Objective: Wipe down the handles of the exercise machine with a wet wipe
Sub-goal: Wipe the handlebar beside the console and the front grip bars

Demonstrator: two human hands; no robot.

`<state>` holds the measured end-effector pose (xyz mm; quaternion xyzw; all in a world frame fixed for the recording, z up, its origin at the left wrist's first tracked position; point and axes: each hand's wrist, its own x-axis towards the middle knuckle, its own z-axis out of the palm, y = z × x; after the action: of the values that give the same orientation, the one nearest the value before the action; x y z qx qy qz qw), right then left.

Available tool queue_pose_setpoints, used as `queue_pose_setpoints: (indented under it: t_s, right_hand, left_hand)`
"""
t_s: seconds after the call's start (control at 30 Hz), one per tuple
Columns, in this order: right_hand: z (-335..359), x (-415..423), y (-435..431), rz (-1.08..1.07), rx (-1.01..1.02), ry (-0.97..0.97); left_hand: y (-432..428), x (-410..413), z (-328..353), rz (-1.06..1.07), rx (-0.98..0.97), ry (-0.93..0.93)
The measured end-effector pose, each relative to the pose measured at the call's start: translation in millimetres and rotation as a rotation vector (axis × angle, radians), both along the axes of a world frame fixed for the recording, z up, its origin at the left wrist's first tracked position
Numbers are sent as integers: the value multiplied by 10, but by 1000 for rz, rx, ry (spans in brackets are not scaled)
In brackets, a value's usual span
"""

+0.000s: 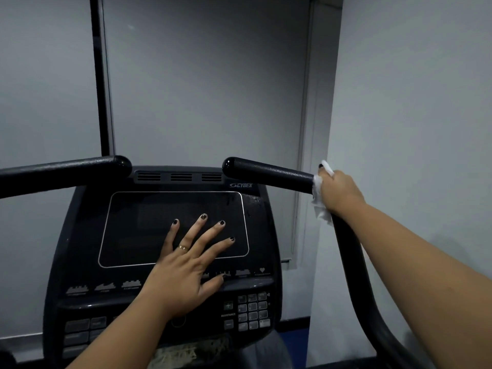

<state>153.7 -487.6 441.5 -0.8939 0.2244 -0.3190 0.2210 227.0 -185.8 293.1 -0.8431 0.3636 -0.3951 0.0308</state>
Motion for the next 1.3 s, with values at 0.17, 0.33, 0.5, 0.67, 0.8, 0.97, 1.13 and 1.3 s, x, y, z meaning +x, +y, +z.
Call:
queue_pose_setpoints:
  t_s: [0.17,0.33,0.5,0.67,0.8,0.97,1.13,1.3]
  right_hand:
    - [187,-34,238,27,-41,10]
    - [339,175,942,125,-387,-25]
    - [460,398,1394,161,-454,-7]
    - [492,516,1659,99,-511,45]
    - [313,519,1582,130,-751,-91]
    - [240,422,1265,256,-965,-166]
    - [92,282,769,172,-863,-198]
    - [-8,174,409,68,-780,-206]
  left_hand:
    - [-6,4,5,-12,-12,-14]
    - [-23,-3,8,-21,-26,-36]
    - [-3,7,17,-23,-24,-35]
    - [-7,18,2,11,1,-33]
    - [6,2,15,-1,-1,-35]
    - [9,-6,27,11,6,-25]
    - [5,-13,16,20,4,-24]
    - [1,-3,12,27,7,-27]
